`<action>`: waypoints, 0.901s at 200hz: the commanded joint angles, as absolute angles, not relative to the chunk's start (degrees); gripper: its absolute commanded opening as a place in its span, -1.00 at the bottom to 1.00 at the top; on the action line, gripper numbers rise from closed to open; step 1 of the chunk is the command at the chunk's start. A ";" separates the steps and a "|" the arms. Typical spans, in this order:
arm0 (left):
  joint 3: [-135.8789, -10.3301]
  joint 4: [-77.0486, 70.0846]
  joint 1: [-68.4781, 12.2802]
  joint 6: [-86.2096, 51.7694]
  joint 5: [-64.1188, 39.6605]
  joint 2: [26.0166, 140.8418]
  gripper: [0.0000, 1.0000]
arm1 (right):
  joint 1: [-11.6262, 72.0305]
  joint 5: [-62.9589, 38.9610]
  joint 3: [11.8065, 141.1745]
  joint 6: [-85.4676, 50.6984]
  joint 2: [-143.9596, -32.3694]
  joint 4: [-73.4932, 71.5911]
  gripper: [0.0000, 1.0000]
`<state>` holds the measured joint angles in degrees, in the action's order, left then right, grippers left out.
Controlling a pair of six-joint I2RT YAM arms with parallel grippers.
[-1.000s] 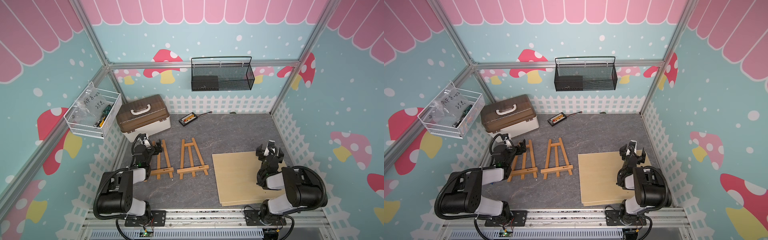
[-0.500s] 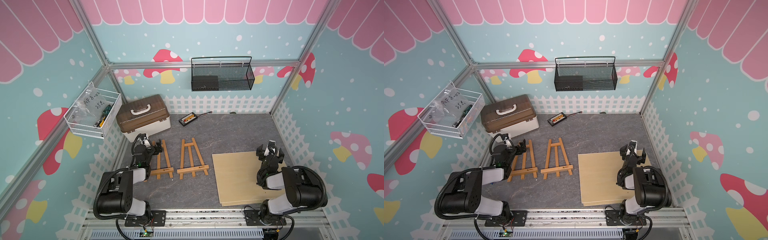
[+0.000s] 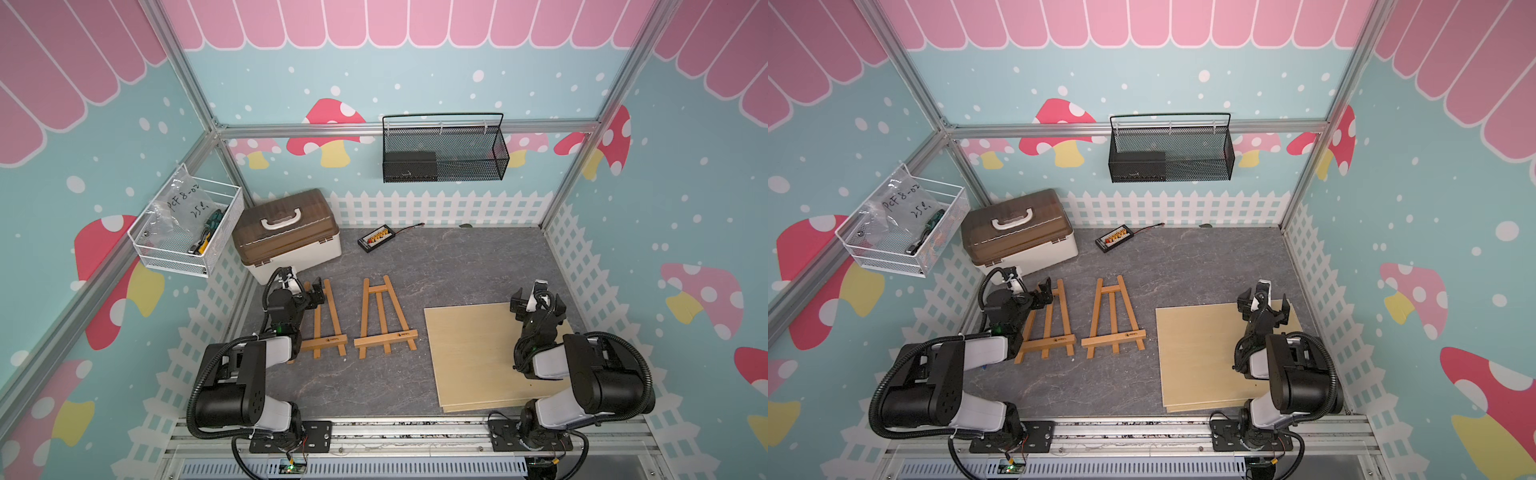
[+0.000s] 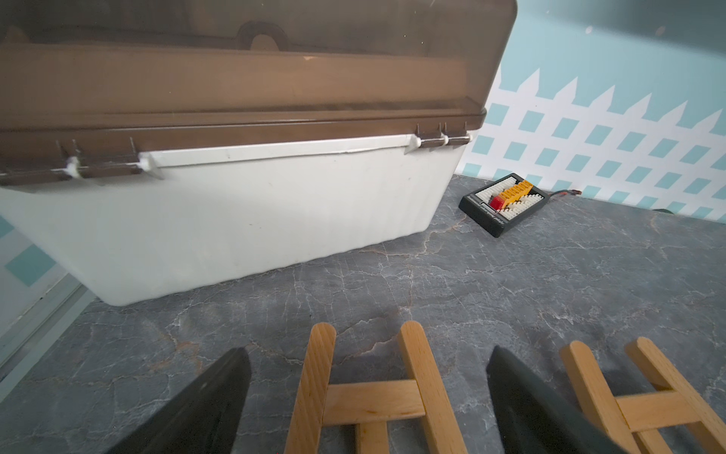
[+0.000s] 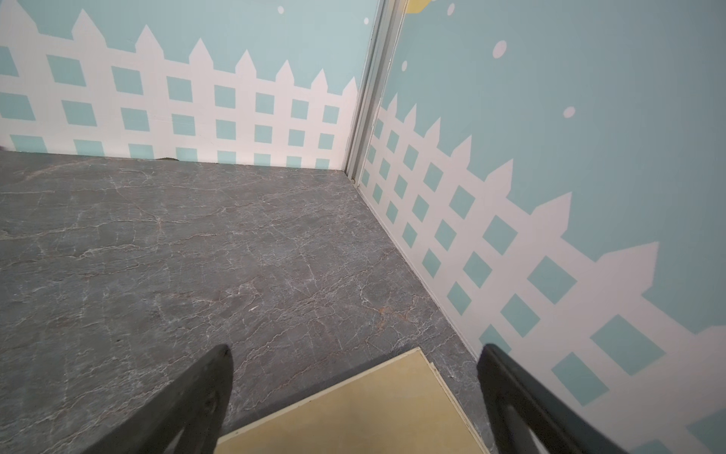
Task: Disassemble the easel
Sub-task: Reset both arms
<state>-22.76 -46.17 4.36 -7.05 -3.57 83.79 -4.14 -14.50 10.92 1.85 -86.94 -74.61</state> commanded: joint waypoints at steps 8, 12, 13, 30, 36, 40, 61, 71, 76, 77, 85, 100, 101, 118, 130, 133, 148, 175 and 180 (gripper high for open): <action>-22.44 -47.37 4.20 -5.75 -2.98 84.20 0.95 | -4.22 -13.10 11.26 1.76 -87.27 -75.56 0.99; -22.49 -47.38 4.18 -5.72 -2.98 84.25 0.95 | -4.26 -12.89 11.27 1.66 -87.31 -75.60 0.99; -22.49 -47.38 4.20 -5.76 -2.94 84.27 0.95 | -4.24 -12.77 11.26 1.62 -87.29 -75.59 0.99; -22.59 -47.29 4.15 -5.72 -2.98 84.29 0.95 | -4.22 -11.36 11.45 1.14 -87.36 -75.30 0.99; -22.51 -47.30 4.16 -5.73 -2.92 84.29 0.95 | -4.22 -11.35 11.44 1.14 -87.36 -75.31 0.99; -22.50 -47.29 4.18 -5.80 -2.95 84.29 0.96 | -4.22 -11.35 11.47 1.14 -87.35 -75.30 0.99; -22.50 -47.31 4.21 -5.71 -2.99 84.20 0.96 | -4.21 -11.51 11.78 1.23 -87.54 -74.88 0.99; -22.50 -47.29 4.18 -5.75 -2.97 84.22 0.96 | -4.14 -11.54 12.01 1.23 -87.62 -74.61 0.99; -22.50 -47.32 4.16 -5.71 -2.95 84.20 0.96 | -4.18 -11.50 11.97 1.18 -87.70 -74.62 0.99; -22.50 -47.35 4.19 -5.76 -2.97 84.24 0.96 | -4.15 -11.55 12.00 1.20 -87.71 -74.62 0.99; -22.50 -47.33 4.18 -5.75 -2.99 84.29 0.96 | -4.13 -11.51 11.97 1.25 -87.60 -74.64 0.99; -22.58 -47.29 4.14 -5.76 -2.93 84.29 0.96 | -4.12 -11.44 11.83 1.29 -87.45 -74.73 0.99; -22.59 -47.24 4.14 -5.74 -2.96 84.29 0.96 | -4.13 -11.48 11.80 1.26 -87.45 -74.72 0.99; -22.59 -47.18 4.18 -5.77 -2.94 84.29 0.96 | -4.13 -11.56 11.56 1.23 -87.28 -75.06 0.99; -22.46 -47.41 4.20 -5.78 -2.96 84.22 0.96 | -4.13 -11.51 11.56 1.23 -87.35 -75.20 0.99; -22.44 -47.50 4.18 -5.74 -2.98 84.28 0.96 | -4.13 -11.47 11.53 1.24 -87.35 -75.25 0.99; -22.41 -47.46 4.15 -5.76 -2.96 84.23 0.96 | -4.13 -11.45 11.55 1.24 -87.29 -75.26 0.99; -22.41 -47.46 4.14 -5.76 -2.96 84.25 0.96 | -4.14 -18.35 10.07 4.15 -86.97 -77.44 0.99; -22.41 -47.53 4.14 -5.74 -2.96 84.28 0.96 | -4.18 -18.37 10.10 3.98 -87.09 -77.45 0.99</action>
<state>-22.76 -46.15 4.36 -7.05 -3.57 83.79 -4.14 -14.35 10.98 1.80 -86.94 -74.65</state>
